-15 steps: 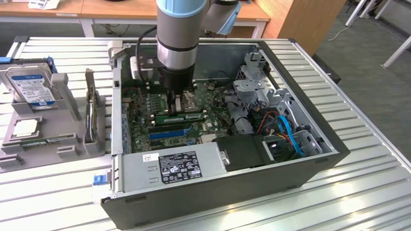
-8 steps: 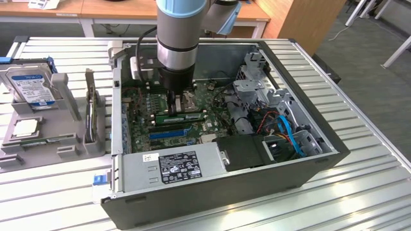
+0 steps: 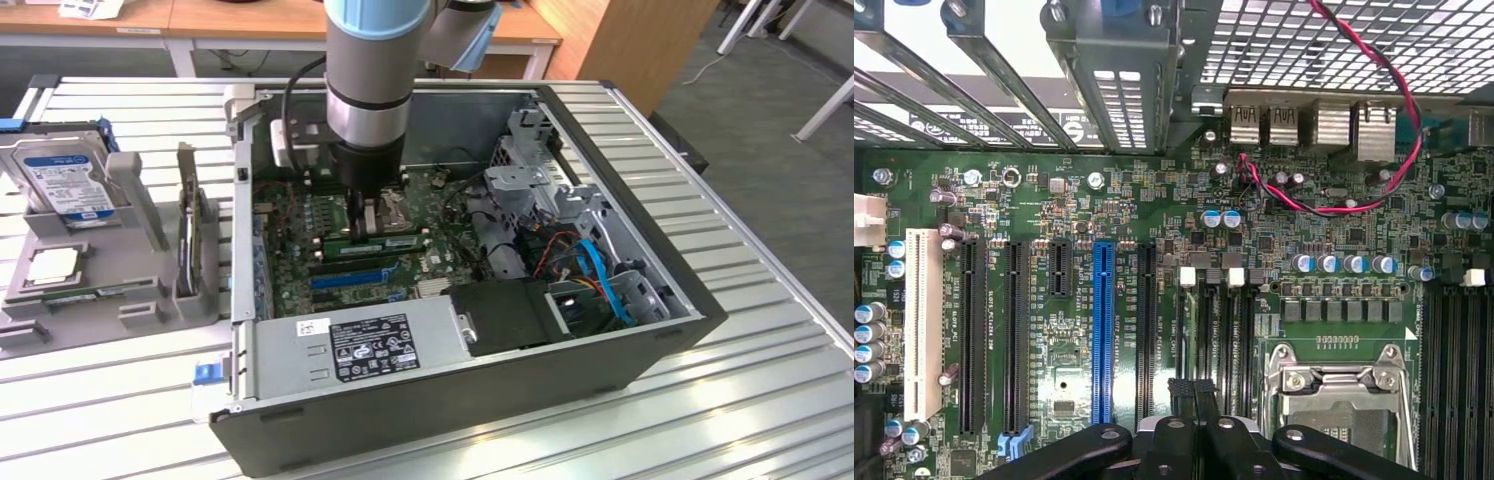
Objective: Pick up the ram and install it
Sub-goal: 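Press down the ram until it locks into place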
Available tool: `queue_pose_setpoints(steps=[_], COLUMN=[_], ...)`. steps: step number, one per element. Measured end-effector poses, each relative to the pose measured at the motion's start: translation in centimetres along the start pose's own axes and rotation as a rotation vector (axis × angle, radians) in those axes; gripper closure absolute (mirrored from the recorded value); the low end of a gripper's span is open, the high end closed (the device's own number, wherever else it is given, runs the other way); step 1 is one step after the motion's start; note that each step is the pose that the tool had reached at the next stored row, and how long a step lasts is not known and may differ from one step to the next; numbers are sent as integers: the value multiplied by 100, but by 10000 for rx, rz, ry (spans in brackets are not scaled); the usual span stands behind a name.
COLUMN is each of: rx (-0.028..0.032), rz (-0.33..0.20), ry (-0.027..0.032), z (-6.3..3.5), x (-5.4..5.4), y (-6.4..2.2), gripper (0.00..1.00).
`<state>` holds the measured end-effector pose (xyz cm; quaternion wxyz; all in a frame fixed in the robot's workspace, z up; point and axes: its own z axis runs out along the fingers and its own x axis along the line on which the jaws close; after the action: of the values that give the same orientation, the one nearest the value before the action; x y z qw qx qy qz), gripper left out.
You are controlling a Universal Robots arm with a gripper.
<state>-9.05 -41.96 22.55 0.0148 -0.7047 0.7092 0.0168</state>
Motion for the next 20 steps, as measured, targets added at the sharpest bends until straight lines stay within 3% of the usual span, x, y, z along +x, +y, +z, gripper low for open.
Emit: queue_pose_setpoints(steps=[20], rx=[1], rz=[0], ry=[-3], z=[16], x=[7], y=[0], gripper=[90])
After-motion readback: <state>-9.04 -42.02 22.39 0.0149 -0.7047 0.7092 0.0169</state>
